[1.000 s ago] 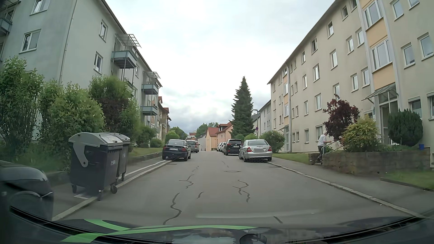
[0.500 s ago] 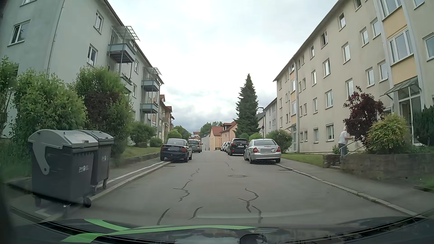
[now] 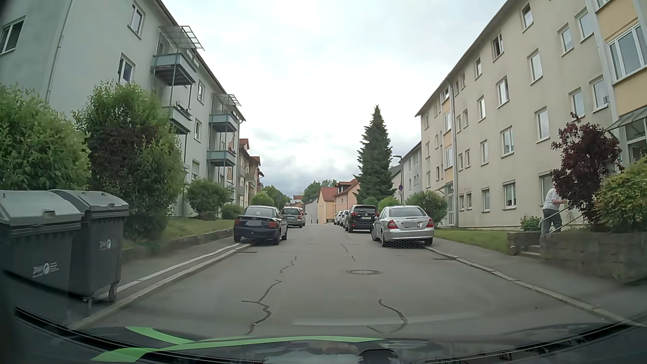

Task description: Follow the waypoints while adhering to traffic rules and regulations

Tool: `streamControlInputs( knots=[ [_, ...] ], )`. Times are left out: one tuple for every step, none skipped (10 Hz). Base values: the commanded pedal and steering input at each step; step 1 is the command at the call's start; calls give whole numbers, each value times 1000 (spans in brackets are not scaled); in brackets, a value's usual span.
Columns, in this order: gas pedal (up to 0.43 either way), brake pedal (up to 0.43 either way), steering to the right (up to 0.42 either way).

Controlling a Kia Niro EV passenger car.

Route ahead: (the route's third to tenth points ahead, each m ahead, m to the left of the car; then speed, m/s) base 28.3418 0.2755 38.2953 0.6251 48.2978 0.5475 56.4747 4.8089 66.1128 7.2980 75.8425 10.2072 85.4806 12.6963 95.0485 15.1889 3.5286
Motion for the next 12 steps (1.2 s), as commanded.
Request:
streamControlInputs(
  knots=[
    [110,0,-35],
    [110,0,-33],
    [110,0,-30],
    [110,0,-26],
    [110,0,-22],
    [110,0,-22],
    [110,0,-21],
    [110,0,-21],
    [110,0,-21],
    [110,0,-21],
    [110,0,-21],
    [110,0,-21]
  ],
)
